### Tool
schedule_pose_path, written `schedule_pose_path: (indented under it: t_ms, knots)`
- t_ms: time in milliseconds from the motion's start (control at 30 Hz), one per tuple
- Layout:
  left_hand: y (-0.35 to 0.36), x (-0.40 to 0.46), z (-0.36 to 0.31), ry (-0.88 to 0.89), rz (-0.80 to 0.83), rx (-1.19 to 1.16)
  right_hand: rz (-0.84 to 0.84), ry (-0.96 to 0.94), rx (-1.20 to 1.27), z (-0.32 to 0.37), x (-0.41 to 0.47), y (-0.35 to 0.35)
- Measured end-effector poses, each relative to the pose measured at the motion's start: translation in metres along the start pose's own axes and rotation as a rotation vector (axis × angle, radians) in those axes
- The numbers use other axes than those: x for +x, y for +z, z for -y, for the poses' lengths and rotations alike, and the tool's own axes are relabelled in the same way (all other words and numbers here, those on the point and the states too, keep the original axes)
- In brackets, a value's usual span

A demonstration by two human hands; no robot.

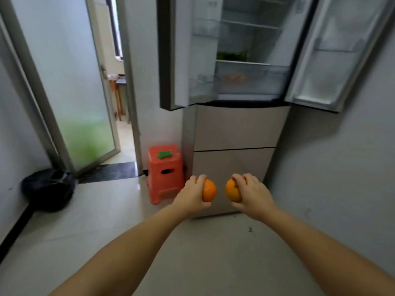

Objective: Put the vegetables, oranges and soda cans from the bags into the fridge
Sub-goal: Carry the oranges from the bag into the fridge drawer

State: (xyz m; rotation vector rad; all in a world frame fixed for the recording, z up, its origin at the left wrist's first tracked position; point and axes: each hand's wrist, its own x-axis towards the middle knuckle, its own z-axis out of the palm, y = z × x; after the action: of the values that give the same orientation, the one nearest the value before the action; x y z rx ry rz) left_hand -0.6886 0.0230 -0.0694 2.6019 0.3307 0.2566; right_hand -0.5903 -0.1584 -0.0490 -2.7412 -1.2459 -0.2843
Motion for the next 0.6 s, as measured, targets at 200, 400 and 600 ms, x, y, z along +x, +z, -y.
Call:
schedule_pose_path:
  t_ms: [200, 400, 600]
  knots:
    - [0.017, 0.09, -0.058, 0.114, -0.004, 0.044, -0.096, 0.094, 0.025, -0.093, 0.031, -0.02]
    - [0.009, 0.212, -0.08, 0.147, -0.125, 0.027, -0.187, 0.096, 0.071, -0.16, 0.111, -0.027]
    - [-0.004, 0.369, -0.121, 0.236, -0.164, 0.027, -0.299, 0.075, 0.019, -0.244, 0.22, -0.059]
